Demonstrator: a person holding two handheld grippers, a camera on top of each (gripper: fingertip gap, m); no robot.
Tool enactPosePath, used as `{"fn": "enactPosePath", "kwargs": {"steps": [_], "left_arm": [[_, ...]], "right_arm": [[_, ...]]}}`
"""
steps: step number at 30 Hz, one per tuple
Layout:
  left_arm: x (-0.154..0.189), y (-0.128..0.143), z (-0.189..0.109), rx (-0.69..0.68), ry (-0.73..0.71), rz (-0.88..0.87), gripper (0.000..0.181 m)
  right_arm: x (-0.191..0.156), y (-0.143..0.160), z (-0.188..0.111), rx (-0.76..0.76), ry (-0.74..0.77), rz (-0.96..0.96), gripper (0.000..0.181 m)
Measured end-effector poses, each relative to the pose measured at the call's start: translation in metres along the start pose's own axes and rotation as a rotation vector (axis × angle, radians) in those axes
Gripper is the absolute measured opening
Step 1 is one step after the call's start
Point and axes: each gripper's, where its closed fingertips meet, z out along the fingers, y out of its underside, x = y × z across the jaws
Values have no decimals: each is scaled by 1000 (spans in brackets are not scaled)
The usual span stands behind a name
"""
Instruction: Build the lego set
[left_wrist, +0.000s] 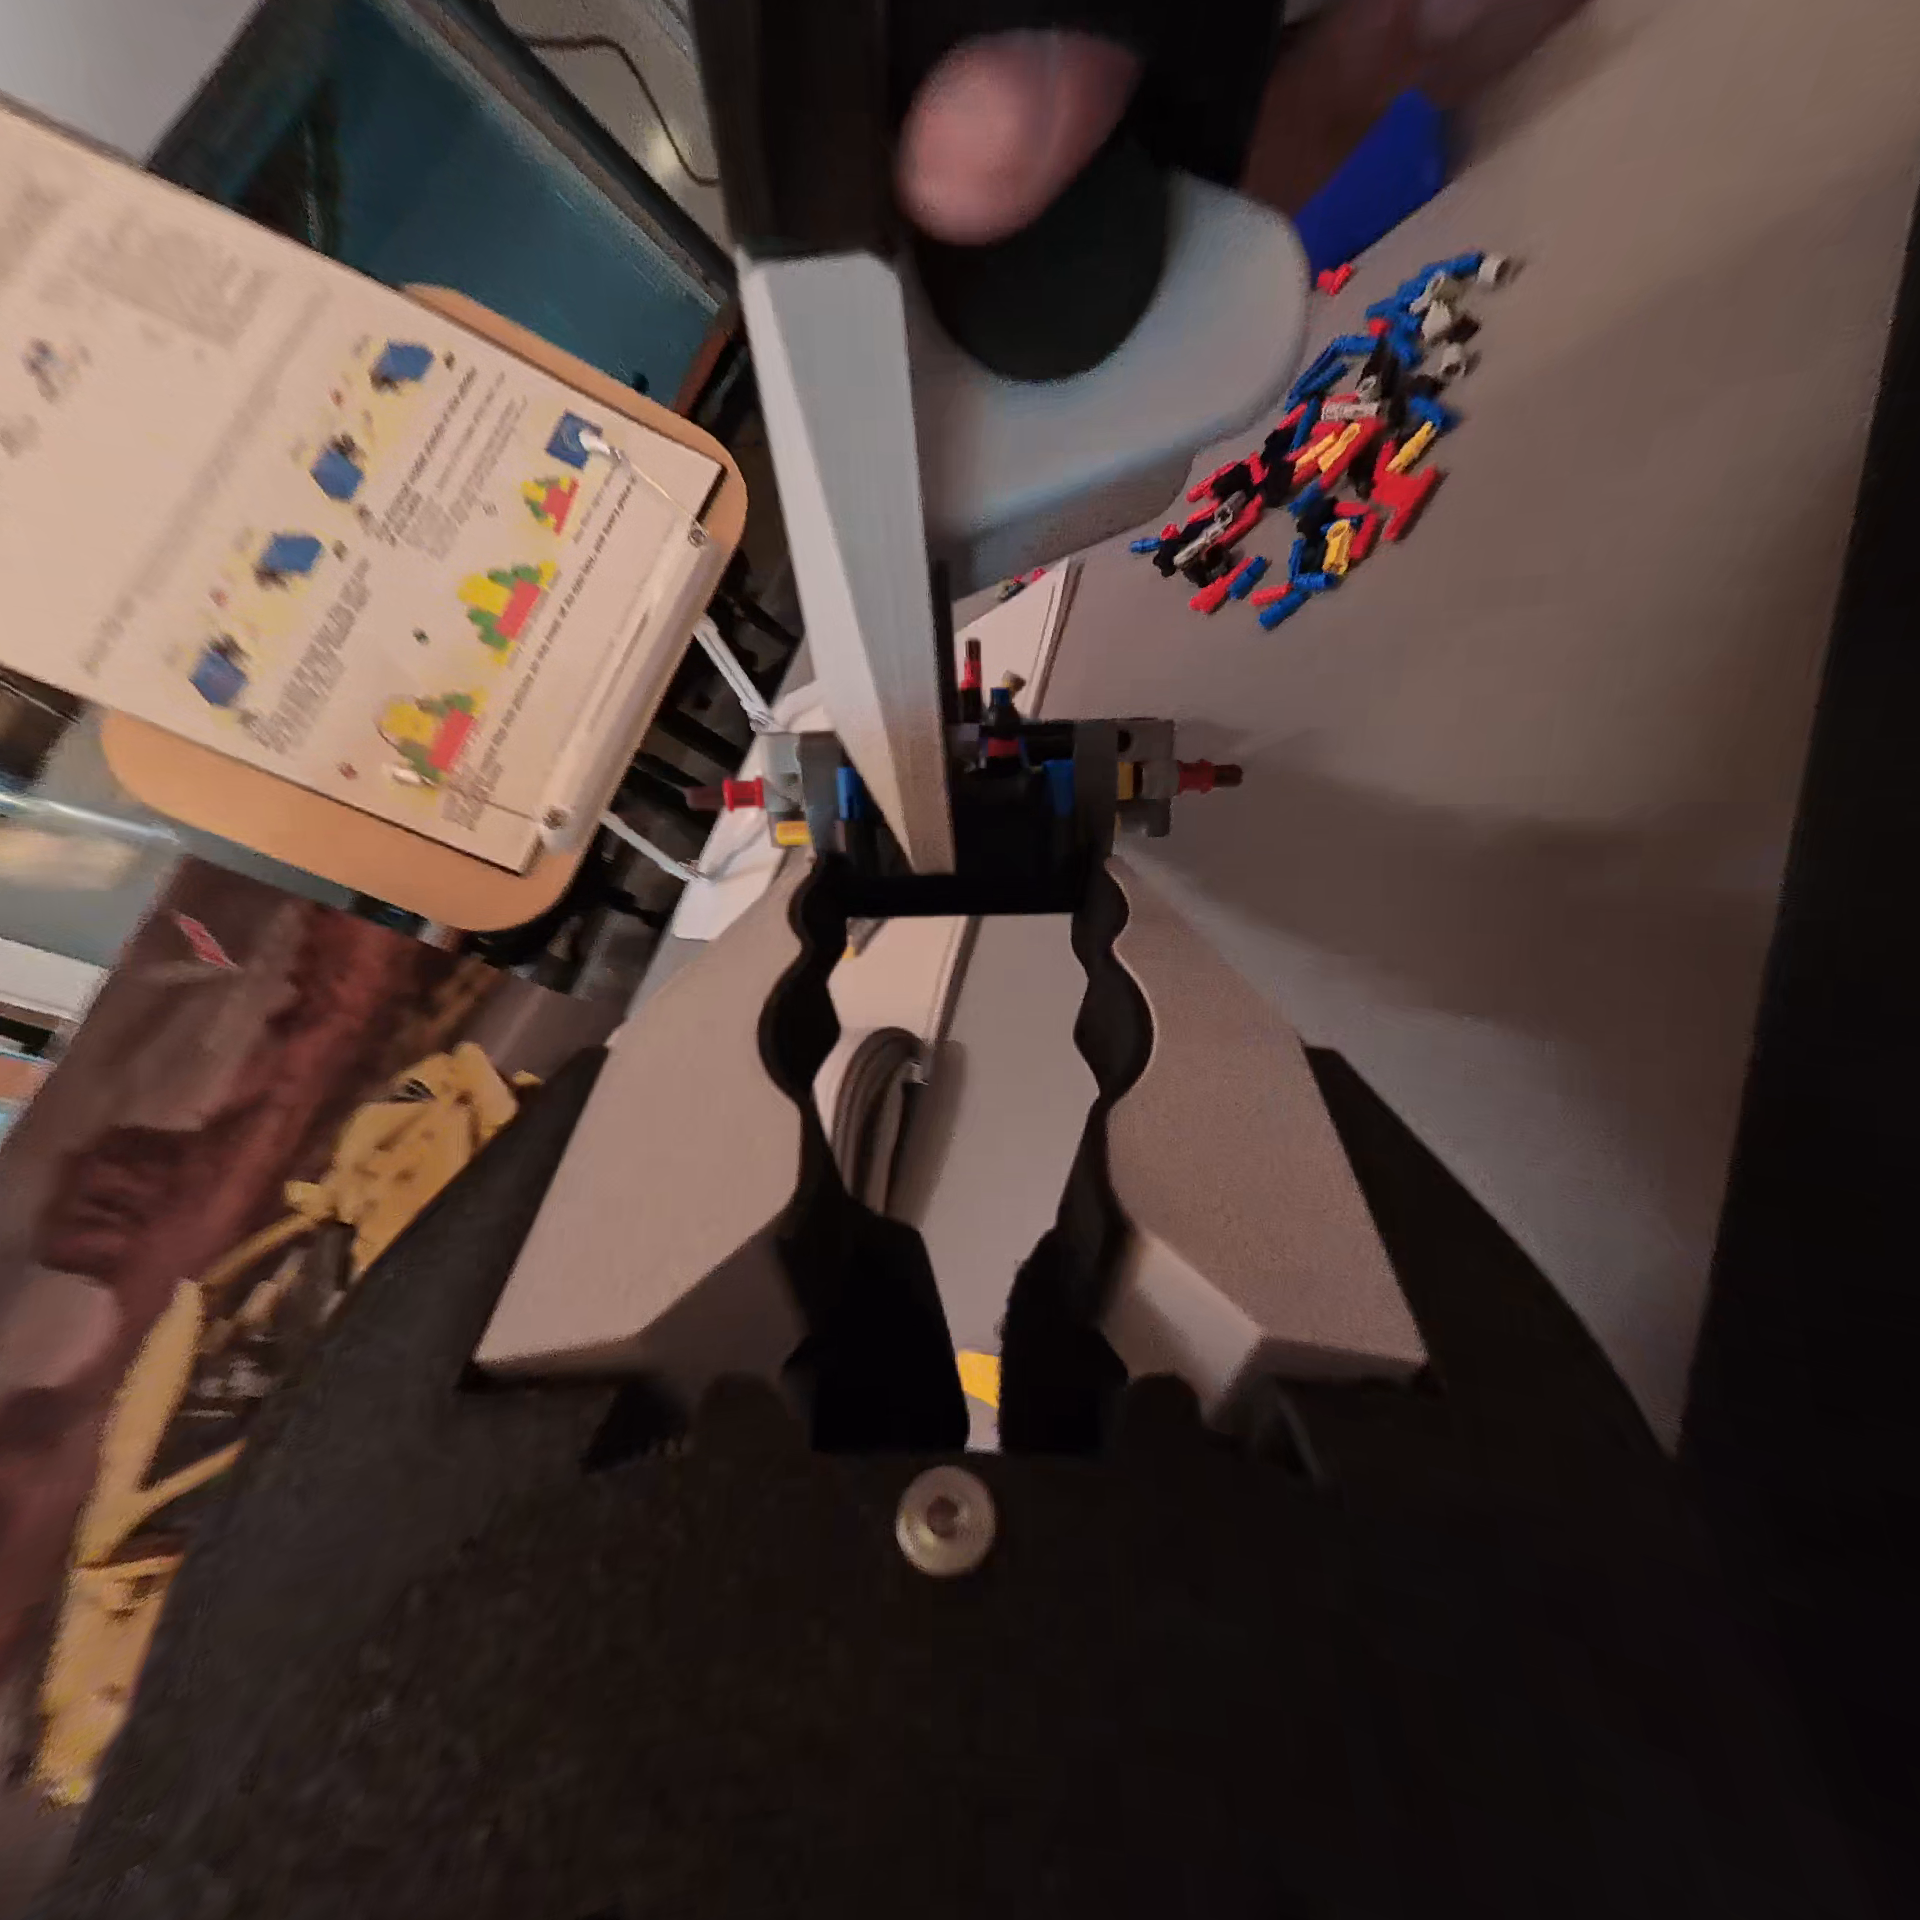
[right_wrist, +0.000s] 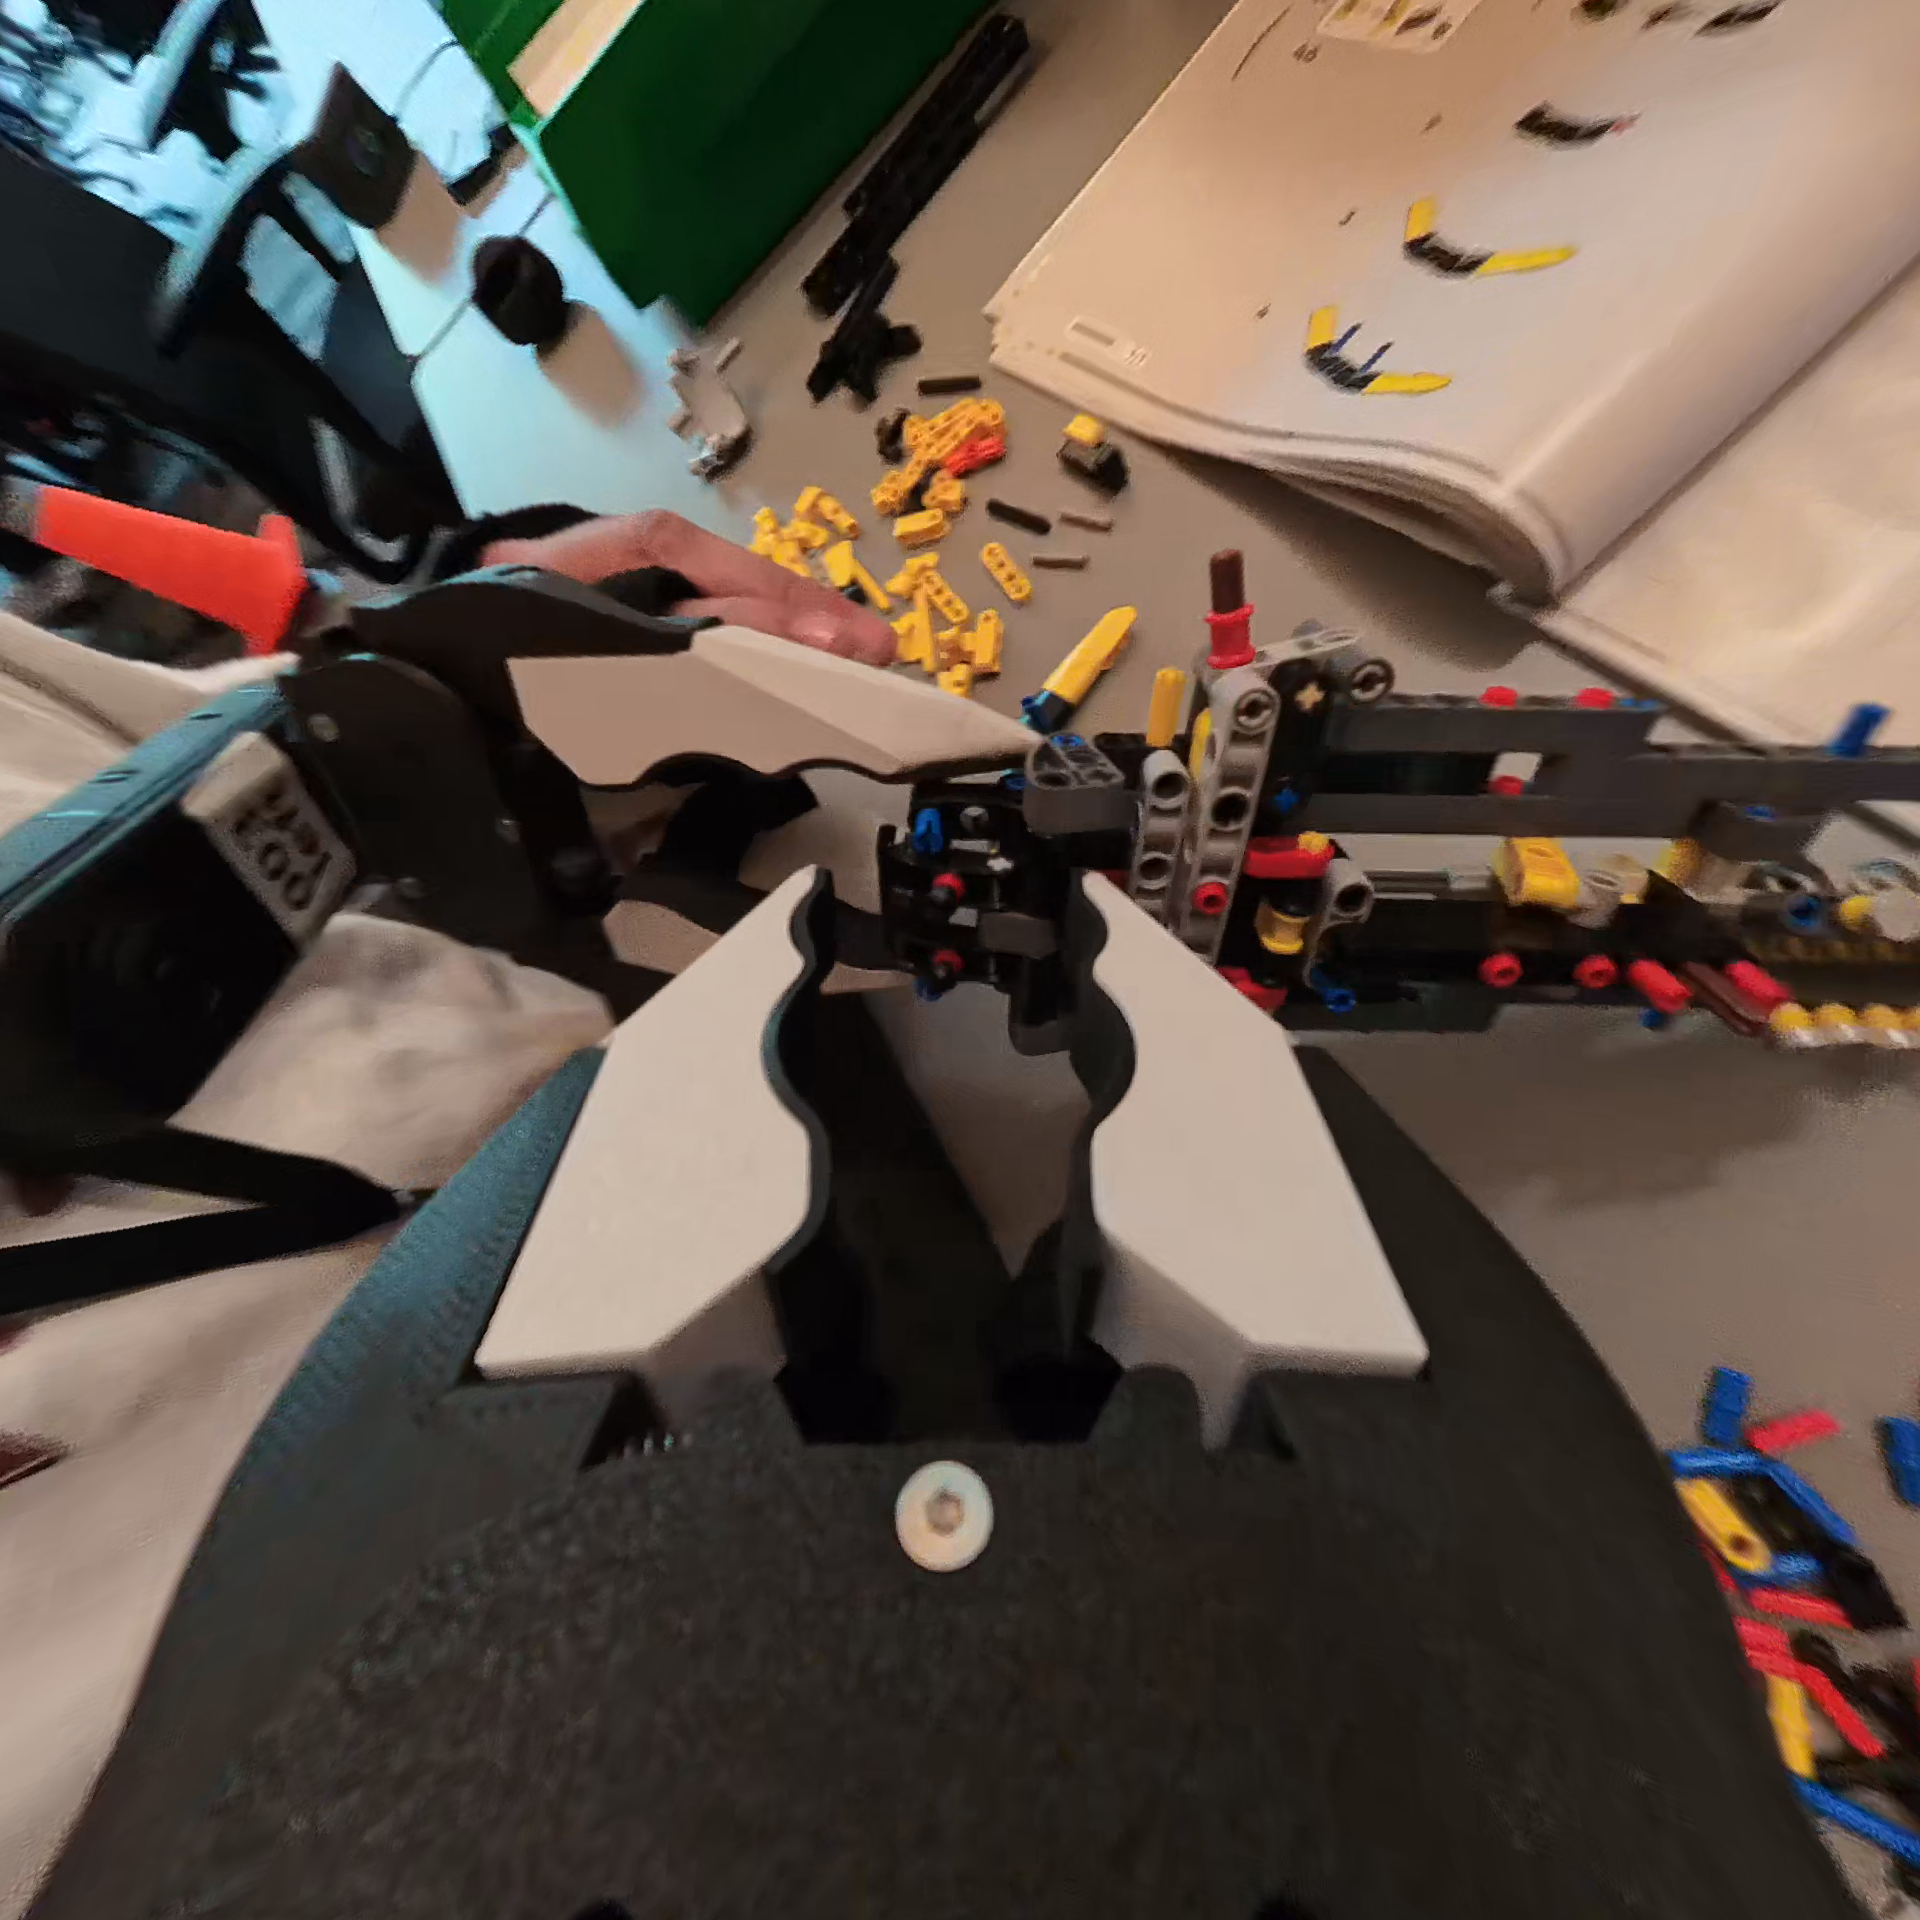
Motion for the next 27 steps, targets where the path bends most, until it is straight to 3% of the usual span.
{"fn": "enactPosePath", "kwargs": {"steps": [4,8,12,17,20,22,25,27], "left_arm": [[7,-9,3,-3,-70,252,42],[20,-12,6,1,-86,379,41],[24,-24,-2,34,-70,278,39],[28,-14,-3,26,107,-95,65],[31,-4,7,-9,206,-219,87],[35,-3,12,-12,282,-300,89],[34,-17,10,46,318,-299,84],[30,-23,14,55,303,-160,84]], "right_arm": [[10,9,-3,123,175,-124,38],[12,22,-6,272,170,-138,37],[3,25,-23,450,31,-84,37],[-5,24,-57,626,-241,39,37],[-6,24,-70,687,-372,86,37],[-6,24,-79,712,-425,83,36],[-4,24,-84,696,-508,121,37],[-2,29,-87,669,-577,158,37]]}}
